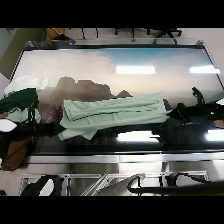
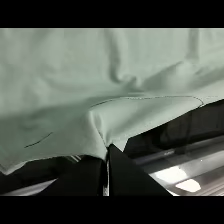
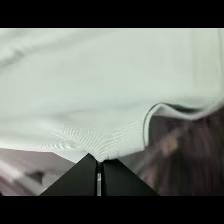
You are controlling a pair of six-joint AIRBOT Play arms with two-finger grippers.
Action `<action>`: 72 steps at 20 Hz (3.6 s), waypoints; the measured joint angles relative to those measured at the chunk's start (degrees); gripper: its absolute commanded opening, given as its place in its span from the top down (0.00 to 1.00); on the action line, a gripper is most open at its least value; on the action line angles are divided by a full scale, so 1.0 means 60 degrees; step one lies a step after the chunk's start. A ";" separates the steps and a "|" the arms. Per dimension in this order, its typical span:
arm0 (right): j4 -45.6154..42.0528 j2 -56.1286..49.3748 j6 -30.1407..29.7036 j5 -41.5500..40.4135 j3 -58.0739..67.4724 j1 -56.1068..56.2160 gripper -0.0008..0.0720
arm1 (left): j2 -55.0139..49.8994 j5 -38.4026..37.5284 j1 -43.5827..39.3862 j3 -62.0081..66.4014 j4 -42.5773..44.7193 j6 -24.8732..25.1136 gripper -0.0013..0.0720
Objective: Fold the shirts.
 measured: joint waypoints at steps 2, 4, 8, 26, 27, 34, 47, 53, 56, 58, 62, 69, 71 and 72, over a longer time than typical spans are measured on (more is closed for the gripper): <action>0.0984 -0.0284 -0.0707 -0.0991 0.0124 0.0335 0.96 | -0.1111 0.0270 -0.0291 0.1351 -0.0004 -0.0004 0.96; 0.1483 -0.0743 -0.1198 -0.1847 0.0208 0.0688 0.96 | -0.2259 0.0561 -0.0586 0.2473 0.0000 -0.0004 0.96; 0.1960 -0.1861 -0.2109 -0.3246 0.0277 0.1315 0.95 | -0.4630 0.1126 -0.0984 0.4182 0.0058 0.0000 0.96; 0.0889 -0.3625 -0.2036 -0.3180 0.1971 0.0911 0.15 | -0.6637 -0.0627 -0.1191 0.7224 0.0036 -0.0113 0.03; 0.1009 -0.3781 -0.2033 -0.3049 0.1982 0.0903 0.29 | -0.6543 -0.0656 -0.1235 0.7231 0.0033 -0.0157 0.03; 0.1337 -0.4277 -0.2291 -0.2331 0.2029 0.1078 0.96 | -0.6320 -0.0586 -0.2237 0.7246 -0.0211 -0.0244 0.96; 0.1621 -0.0004 -0.0892 0.0393 0.3107 0.1024 0.96 | -0.9690 0.2331 -0.7482 0.8827 -0.0262 -0.0987 0.96; 0.1647 0.1049 0.0033 0.0936 0.3319 0.1020 0.96 | -1.1307 0.1184 -0.8225 1.1322 -0.0244 -0.1727 0.97; 0.1647 0.1162 0.0273 0.1104 0.3319 0.1027 0.96 | -1.0998 -0.0124 -0.7734 1.2207 -0.0248 -0.1749 0.97; 0.1752 0.1188 0.0364 0.1162 0.3319 0.1035 0.96 | -0.9996 -0.0663 -0.7096 1.2156 -0.0259 -0.1621 0.97; 0.2171 0.1198 0.0342 0.0663 0.3319 0.1770 0.96 | -0.7020 -0.1191 -0.5431 1.1136 -0.0284 -0.1311 0.97; 0.2466 -0.0659 -0.0827 -0.3876 0.3322 0.7756 0.89 | -0.2095 -0.1373 -0.2368 0.8845 -0.0280 -0.0874 0.97; 0.2663 -0.1814 -0.1869 -0.6375 0.3330 0.9741 0.37 | -0.1067 -0.1286 -0.1752 0.8054 -0.0280 -0.0674 0.97; 0.2692 -0.2441 -0.2375 -0.7694 0.3333 1.0637 0.36 | -0.0663 -0.1206 -0.1541 0.7686 -0.0284 -0.0612 0.97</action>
